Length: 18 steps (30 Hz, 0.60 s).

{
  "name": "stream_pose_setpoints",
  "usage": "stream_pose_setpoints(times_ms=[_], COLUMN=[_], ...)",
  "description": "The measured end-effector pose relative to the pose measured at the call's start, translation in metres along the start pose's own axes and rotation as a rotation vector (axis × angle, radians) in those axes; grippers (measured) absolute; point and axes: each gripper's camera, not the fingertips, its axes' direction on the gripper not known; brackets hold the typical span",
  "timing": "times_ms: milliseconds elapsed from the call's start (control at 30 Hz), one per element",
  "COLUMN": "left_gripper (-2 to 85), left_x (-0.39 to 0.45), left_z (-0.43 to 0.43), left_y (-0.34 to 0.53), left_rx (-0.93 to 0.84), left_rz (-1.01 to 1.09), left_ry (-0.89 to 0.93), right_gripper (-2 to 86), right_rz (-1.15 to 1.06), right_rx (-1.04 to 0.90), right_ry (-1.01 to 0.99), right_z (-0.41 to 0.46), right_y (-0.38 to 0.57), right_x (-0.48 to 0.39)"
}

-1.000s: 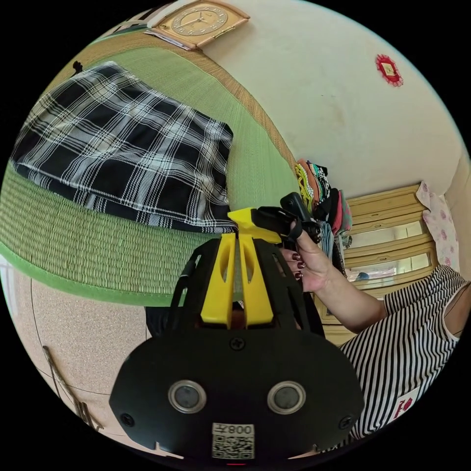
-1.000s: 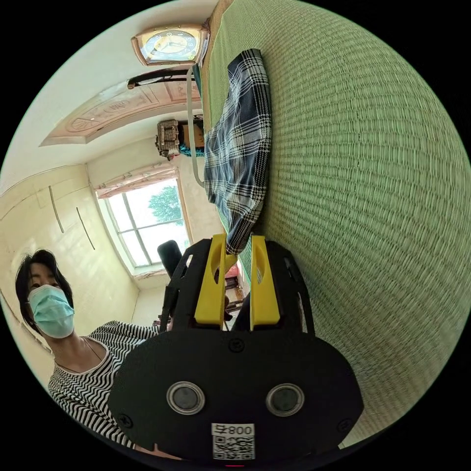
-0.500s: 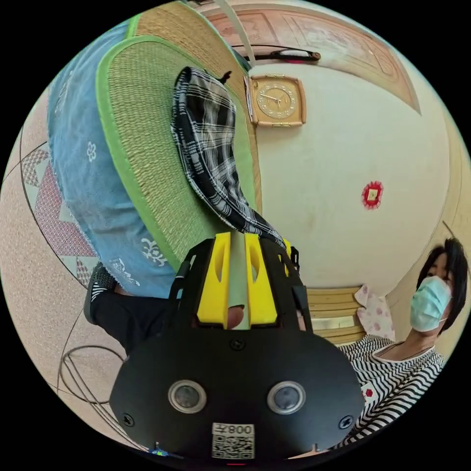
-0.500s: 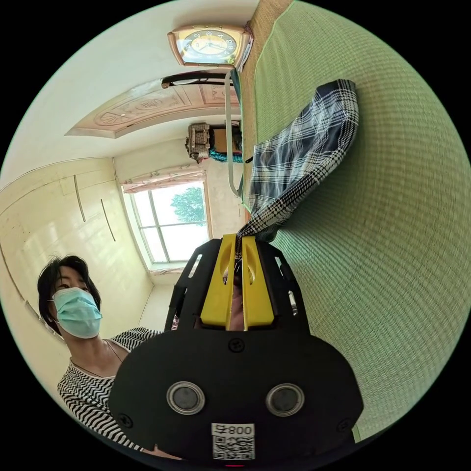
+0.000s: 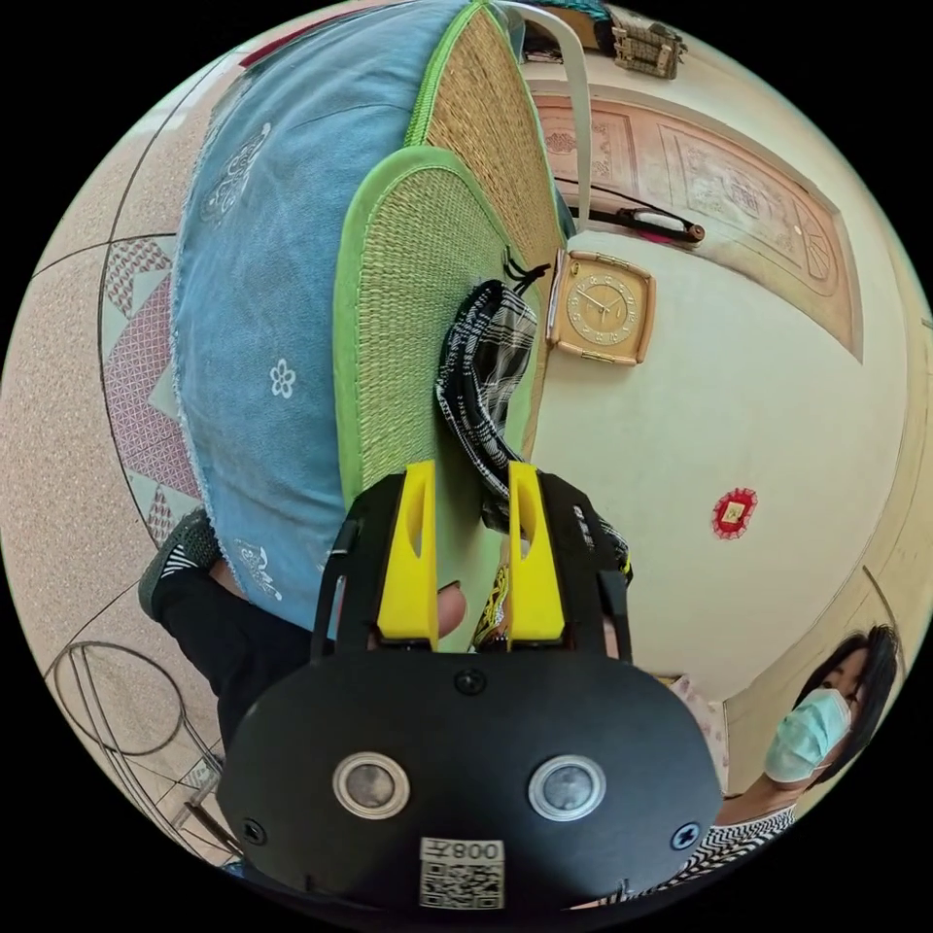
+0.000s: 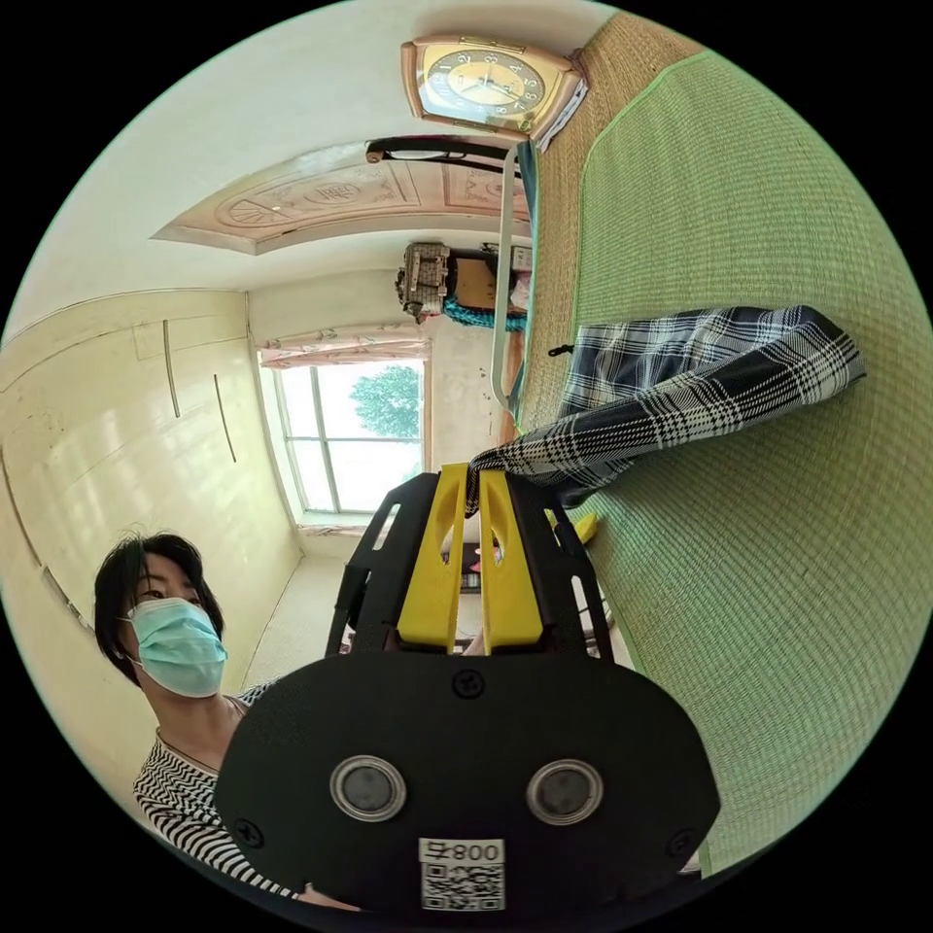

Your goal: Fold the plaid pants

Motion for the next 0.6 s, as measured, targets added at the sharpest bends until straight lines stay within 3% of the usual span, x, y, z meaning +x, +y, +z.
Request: stream_pose_setpoints(times_ms=[600], left_gripper=[3.9], left_x=[0.005], left_z=[0.069], left_y=[-0.004], left_rx=[0.031], left_rz=[0.021], left_ry=[-0.071], right_gripper=[1.6], right_rz=[0.047], right_rx=[0.025], right_ry=[0.01], right_z=[-0.017], right_y=[0.106], right_x=[-0.022])
